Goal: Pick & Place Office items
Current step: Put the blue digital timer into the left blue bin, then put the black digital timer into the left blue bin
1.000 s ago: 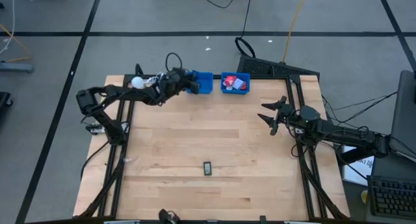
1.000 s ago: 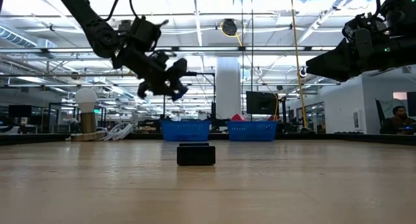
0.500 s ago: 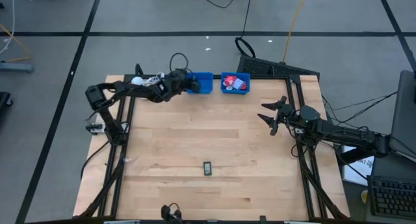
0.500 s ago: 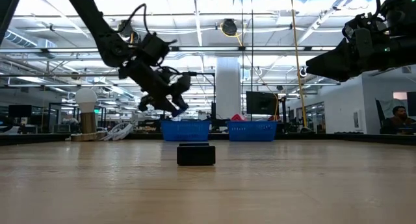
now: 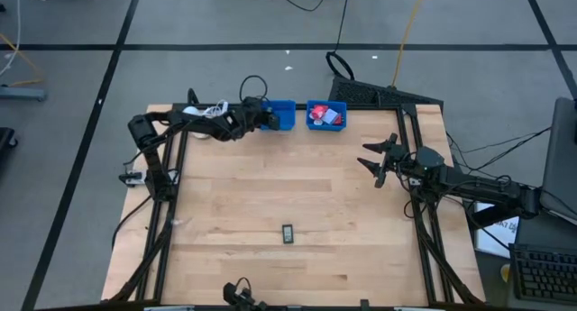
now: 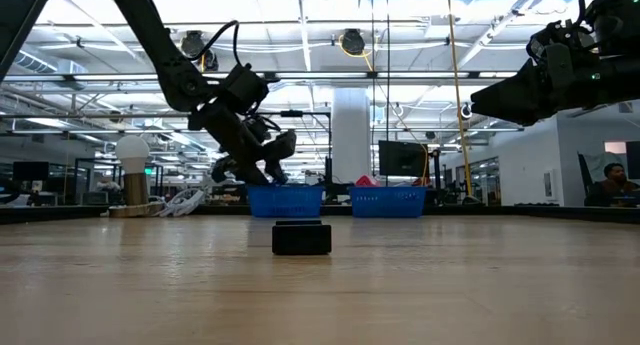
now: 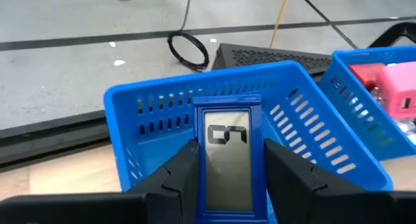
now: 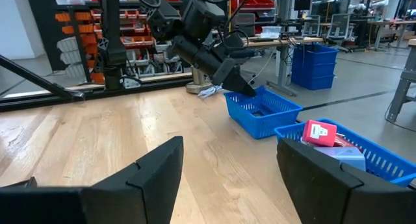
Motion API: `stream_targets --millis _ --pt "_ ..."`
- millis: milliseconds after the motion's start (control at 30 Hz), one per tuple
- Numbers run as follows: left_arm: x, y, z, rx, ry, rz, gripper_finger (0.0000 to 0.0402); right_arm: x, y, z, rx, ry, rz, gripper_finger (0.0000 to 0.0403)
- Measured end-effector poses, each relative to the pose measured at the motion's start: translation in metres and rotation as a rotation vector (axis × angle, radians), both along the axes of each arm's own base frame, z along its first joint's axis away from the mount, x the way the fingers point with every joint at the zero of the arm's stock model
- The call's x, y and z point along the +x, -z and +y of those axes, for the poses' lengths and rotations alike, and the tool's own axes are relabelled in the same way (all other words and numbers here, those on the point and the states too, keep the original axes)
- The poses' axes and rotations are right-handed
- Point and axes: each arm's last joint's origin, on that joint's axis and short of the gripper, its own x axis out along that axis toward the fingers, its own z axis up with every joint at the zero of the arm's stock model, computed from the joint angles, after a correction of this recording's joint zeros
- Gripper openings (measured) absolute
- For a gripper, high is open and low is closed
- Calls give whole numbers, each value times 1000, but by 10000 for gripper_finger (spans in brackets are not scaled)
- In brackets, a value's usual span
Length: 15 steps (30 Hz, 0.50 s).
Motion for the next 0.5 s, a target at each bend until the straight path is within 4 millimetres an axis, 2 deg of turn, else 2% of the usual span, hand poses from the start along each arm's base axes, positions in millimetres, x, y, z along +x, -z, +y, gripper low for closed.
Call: stream_targets --millis 333,500 --pt "0 -1 0 16 -17 6 213 0 0 0 0 0 0 238" --pt "0 -1 0 27 -7 18 231 0 0 0 0 0 0 238"
